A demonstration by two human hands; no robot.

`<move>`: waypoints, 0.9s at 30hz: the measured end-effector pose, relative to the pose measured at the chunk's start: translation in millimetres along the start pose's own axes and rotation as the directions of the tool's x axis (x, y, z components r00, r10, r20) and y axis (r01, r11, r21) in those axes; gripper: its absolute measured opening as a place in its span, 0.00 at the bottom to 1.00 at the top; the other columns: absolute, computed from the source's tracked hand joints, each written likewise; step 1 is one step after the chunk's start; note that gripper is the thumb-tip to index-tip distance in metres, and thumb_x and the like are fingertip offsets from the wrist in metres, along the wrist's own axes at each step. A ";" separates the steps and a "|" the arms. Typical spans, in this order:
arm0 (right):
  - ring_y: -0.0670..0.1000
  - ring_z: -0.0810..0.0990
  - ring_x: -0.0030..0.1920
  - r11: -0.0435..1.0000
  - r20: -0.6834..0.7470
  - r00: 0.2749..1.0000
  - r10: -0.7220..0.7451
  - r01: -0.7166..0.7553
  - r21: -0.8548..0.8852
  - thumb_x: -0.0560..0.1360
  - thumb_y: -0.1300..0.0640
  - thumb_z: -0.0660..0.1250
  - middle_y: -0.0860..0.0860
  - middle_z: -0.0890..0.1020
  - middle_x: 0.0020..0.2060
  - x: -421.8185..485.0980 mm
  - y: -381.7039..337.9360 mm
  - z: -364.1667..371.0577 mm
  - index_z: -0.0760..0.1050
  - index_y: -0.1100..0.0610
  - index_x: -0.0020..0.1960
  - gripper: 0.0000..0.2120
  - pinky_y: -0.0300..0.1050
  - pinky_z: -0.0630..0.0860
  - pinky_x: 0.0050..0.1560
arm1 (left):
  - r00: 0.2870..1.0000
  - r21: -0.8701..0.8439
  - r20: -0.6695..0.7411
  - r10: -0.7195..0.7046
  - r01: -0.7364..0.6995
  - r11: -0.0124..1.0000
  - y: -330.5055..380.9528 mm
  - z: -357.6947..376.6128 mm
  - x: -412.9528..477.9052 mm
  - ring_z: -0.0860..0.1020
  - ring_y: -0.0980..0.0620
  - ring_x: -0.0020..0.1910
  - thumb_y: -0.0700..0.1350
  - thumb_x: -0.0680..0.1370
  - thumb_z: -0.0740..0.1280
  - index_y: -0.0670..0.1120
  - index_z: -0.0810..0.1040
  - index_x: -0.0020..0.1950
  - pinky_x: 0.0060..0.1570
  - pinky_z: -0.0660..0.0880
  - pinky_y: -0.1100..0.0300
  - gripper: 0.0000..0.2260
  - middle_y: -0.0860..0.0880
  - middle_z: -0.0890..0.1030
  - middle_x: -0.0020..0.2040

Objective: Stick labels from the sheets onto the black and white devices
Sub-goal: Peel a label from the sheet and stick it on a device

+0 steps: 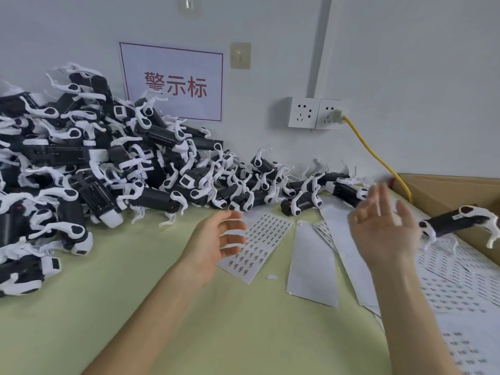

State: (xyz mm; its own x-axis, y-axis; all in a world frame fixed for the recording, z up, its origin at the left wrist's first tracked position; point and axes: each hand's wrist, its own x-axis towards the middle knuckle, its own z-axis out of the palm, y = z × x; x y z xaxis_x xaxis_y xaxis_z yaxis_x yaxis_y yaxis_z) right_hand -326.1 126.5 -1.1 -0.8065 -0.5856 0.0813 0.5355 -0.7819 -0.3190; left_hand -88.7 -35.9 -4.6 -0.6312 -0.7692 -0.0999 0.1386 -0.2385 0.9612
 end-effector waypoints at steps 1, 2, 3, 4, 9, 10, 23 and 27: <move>0.49 0.79 0.36 0.984 -0.017 0.999 0.044 -0.046 -0.173 0.81 0.52 0.59 0.51 0.86 0.48 -2.7 3.8 4.5 0.83 0.57 0.58 0.16 0.40 0.72 0.39 | 1.000 -0.006 -0.012 0.001 -0.001 1.000 0.5 -0.2 0.0 0.81 0.52 0.34 0.47 0.83 0.62 0.46 0.81 0.52 0.35 0.77 0.60 0.10 0.50 0.85 0.42; 0.49 0.79 0.35 0.929 -0.031 0.998 0.063 -0.070 -0.363 0.81 0.52 0.59 0.51 0.85 0.45 -1.1 9.8 5.9 0.83 0.57 0.55 0.16 0.41 0.72 0.38 | 1.000 -0.014 -0.022 0.002 -0.002 1.000 1.1 -0.4 0.1 0.82 0.52 0.35 0.47 0.83 0.62 0.46 0.81 0.53 0.34 0.77 0.60 0.09 0.50 0.85 0.42; 0.49 0.79 0.34 0.831 -0.036 0.996 0.079 -0.086 -0.549 0.80 0.53 0.60 0.52 0.85 0.43 -2.8 16.8 9.8 0.83 0.57 0.54 0.15 0.41 0.72 0.39 | 1.000 -0.021 -0.031 0.001 -0.002 1.000 1.6 -0.3 0.0 0.82 0.52 0.35 0.47 0.83 0.62 0.46 0.81 0.53 0.34 0.78 0.61 0.09 0.50 0.85 0.43; 0.50 0.80 0.35 0.711 -0.024 0.996 0.089 -0.080 -0.698 0.80 0.55 0.61 0.52 0.85 0.43 -5.5 22.1 12.4 0.83 0.57 0.54 0.13 0.42 0.73 0.40 | 0.999 -0.027 -0.040 -0.002 0.001 1.000 2.0 -0.2 -0.1 0.82 0.52 0.35 0.46 0.83 0.62 0.46 0.81 0.54 0.33 0.78 0.61 0.08 0.50 0.85 0.43; 0.53 0.83 0.49 0.211 0.031 0.993 -0.117 0.056 -0.976 0.78 0.62 0.69 0.53 0.85 0.51 -3.6 7.0 8.1 0.82 0.53 0.55 0.09 0.45 0.76 0.47 | 0.998 -0.021 -0.066 0.018 -0.020 1.000 0.7 -1.8 1.9 0.81 0.52 0.34 0.45 0.83 0.63 0.45 0.81 0.53 0.32 0.77 0.62 0.08 0.48 0.85 0.45; 0.54 0.81 0.52 0.093 0.043 0.986 -0.163 0.059 -0.994 0.77 0.61 0.71 0.53 0.84 0.56 4.4 -4.3 4.5 0.81 0.53 0.58 0.11 0.48 0.75 0.49 | 0.998 -0.020 -0.065 0.025 -0.027 0.999 0.1 -2.3 2.9 0.81 0.52 0.34 0.45 0.83 0.63 0.45 0.81 0.54 0.32 0.77 0.62 0.08 0.48 0.85 0.45; 0.64 0.74 0.57 -0.856 0.196 0.924 -0.328 -0.203 -0.476 0.78 0.58 0.67 0.59 0.80 0.52 68.6 -142.3 -66.9 0.78 0.58 0.61 0.13 0.57 0.75 0.50 | 0.997 0.069 -0.056 0.059 -0.055 0.996 -6.8 0.0 6.3 0.80 0.53 0.33 0.45 0.84 0.61 0.46 0.80 0.52 0.39 0.74 0.57 0.09 0.48 0.84 0.45; 0.57 0.78 0.41 -0.871 0.292 0.930 -0.222 -0.055 -0.489 0.76 0.60 0.68 0.54 0.81 0.38 62.8 -145.7 -53.7 0.80 0.57 0.51 0.05 0.46 0.72 0.35 | 0.996 0.092 -0.053 0.072 -0.067 0.994 -8.3 0.1 5.3 0.80 0.52 0.33 0.44 0.84 0.60 0.46 0.81 0.52 0.40 0.74 0.56 0.10 0.47 0.83 0.46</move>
State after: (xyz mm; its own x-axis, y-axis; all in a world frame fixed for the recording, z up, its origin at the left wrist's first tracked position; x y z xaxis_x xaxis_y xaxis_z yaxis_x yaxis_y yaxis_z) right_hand -468.2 215.1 -0.2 -0.7960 -0.4331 0.4228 -0.5446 0.8173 -0.1881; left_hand -93.2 -37.9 -13.1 -0.5785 -0.8145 -0.0442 0.1098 -0.1315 0.9852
